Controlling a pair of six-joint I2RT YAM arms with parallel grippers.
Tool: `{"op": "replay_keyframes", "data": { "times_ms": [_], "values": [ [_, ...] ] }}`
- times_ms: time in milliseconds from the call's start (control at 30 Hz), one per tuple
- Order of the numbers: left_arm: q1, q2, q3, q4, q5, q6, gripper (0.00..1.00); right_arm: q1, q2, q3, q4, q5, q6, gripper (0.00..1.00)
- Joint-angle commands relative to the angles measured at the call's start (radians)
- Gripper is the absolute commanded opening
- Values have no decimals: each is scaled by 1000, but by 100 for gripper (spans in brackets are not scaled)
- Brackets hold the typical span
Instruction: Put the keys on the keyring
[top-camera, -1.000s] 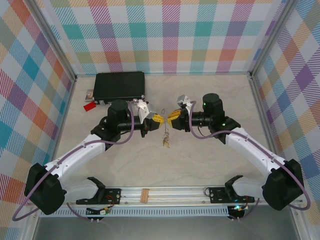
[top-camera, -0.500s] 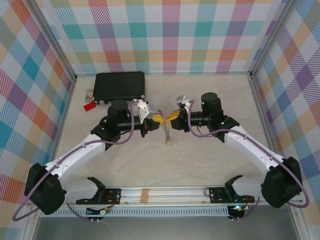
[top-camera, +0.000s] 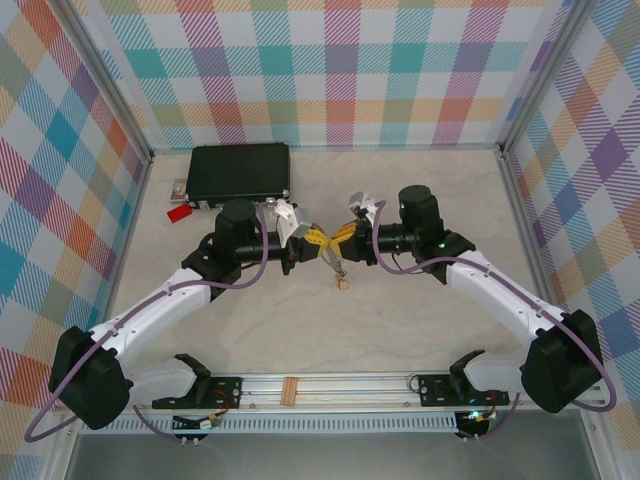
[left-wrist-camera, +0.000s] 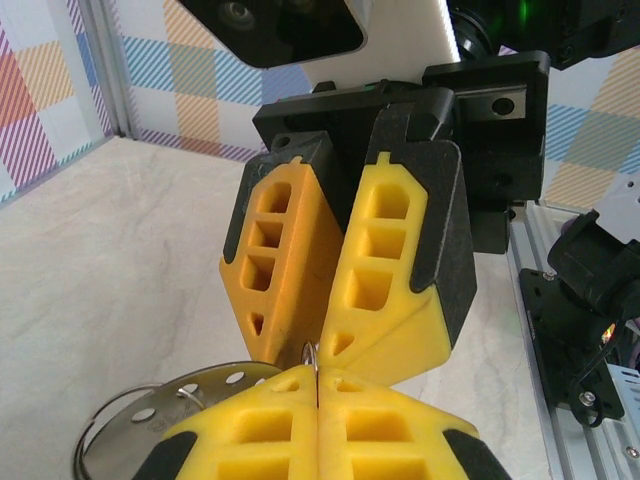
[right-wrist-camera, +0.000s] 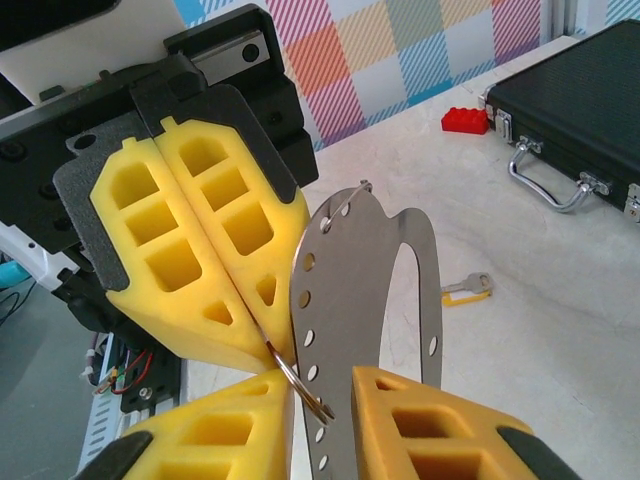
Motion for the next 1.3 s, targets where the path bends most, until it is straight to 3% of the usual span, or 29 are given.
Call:
{"op": "replay_keyframes", "data": {
  "times_ms": [0, 167, 300, 433, 600, 700, 800, 1000, 1267],
  "values": [
    [8, 7, 23, 43, 36, -5, 0, 9, 4, 36, -1, -41, -8, 22],
    [8, 12, 24, 42, 39, -7, 0, 16, 5, 37, 2, -51, -8, 20],
    [8, 10, 24, 42, 38, -5, 0, 18, 7, 40, -2, -58, -9, 7],
    [8, 13, 25, 43, 36, -6, 0, 20, 5, 38, -2, -57, -12, 1],
    [8, 21, 17, 95, 35, -63, 0, 19, -6, 5, 66, -46, 25, 0],
    [8, 14, 2, 146, 21, -114, 13, 19, -16, -28, 151, -23, 73, 0],
    [8, -10, -31, 253, -15, -194, 29, 17, -24, -66, 258, 0, 137, 0],
    [27, -65, -142, 530, -83, -369, 30, 5, -32, -134, 503, 38, 287, 0],
    [61, -13, -218, 816, -71, -579, 29, 4, -26, -170, 722, 52, 397, 0]
  ]
}}
